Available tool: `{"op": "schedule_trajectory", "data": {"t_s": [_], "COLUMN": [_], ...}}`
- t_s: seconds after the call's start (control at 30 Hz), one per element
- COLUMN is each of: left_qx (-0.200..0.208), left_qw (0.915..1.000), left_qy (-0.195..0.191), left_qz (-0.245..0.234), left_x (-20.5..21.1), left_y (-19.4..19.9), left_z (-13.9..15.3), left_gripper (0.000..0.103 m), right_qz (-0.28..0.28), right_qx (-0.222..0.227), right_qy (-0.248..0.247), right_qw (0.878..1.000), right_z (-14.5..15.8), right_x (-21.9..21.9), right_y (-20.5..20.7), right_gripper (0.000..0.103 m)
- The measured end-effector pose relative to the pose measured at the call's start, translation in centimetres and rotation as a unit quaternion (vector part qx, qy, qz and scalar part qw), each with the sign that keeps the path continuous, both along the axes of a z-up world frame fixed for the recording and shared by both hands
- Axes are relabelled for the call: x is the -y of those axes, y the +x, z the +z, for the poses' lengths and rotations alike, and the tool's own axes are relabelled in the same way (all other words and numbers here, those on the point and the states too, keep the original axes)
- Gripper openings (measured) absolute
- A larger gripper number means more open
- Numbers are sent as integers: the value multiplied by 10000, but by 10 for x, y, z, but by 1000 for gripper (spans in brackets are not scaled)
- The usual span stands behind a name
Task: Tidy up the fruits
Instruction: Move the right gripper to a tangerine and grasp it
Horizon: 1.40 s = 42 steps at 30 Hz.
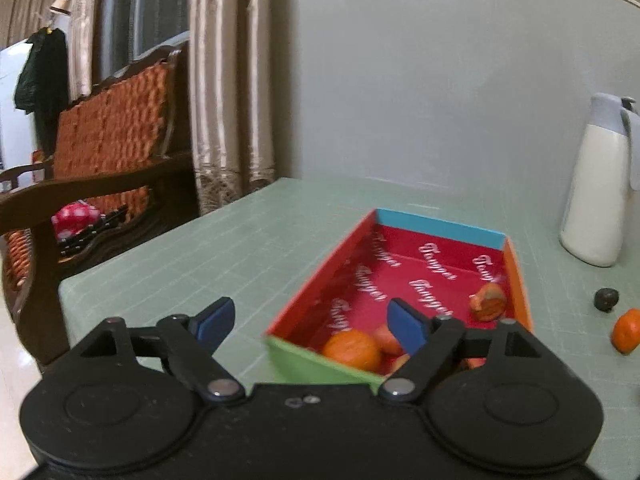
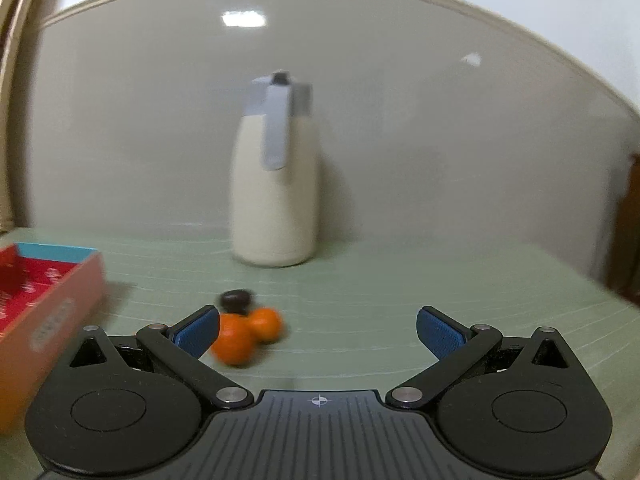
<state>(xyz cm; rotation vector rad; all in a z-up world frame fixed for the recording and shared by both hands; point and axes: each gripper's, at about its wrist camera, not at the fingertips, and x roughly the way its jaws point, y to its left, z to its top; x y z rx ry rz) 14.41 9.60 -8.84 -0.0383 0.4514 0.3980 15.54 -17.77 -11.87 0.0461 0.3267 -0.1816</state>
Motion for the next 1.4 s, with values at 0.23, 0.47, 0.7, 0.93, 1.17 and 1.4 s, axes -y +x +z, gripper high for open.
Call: {"op": "schedule_trajectory", "data": {"t_s": [0.23, 0.47, 0.7, 0.93, 1.17, 1.4], "left_qx": [6, 139, 145, 92, 55, 64], "left_qw": [9989, 9971, 9952, 9943, 9934, 9927], "left_qy": [-269, -277, -289, -271, -273, -290], "left_qz": [383, 689, 921, 1029, 1115, 1165], "left_x": [-31, -53, -70, -79, -84, -88], "left_y": [-17, -31, -39, -43, -46, -50], "left_z": [-8, -3, -1, -3, -4, -4], "left_gripper": [82, 81, 82, 82, 82, 82], "right_qz": [362, 536, 452, 303, 322, 623], "right_qx": [-421, -604, -773, -1284, -1350, -1282], "right_qy": [458, 513, 691, 1093, 853, 827], "right_qw": [9974, 9954, 9936, 9852, 9866, 9863], "right_z": [-7, -11, -13, -23, -29, -26], "right_x": [-15, -35, -37, -24, -30, -36], "right_y": [29, 44, 57, 87, 90, 82], "right_gripper": [103, 103, 103, 66, 41, 41]}}
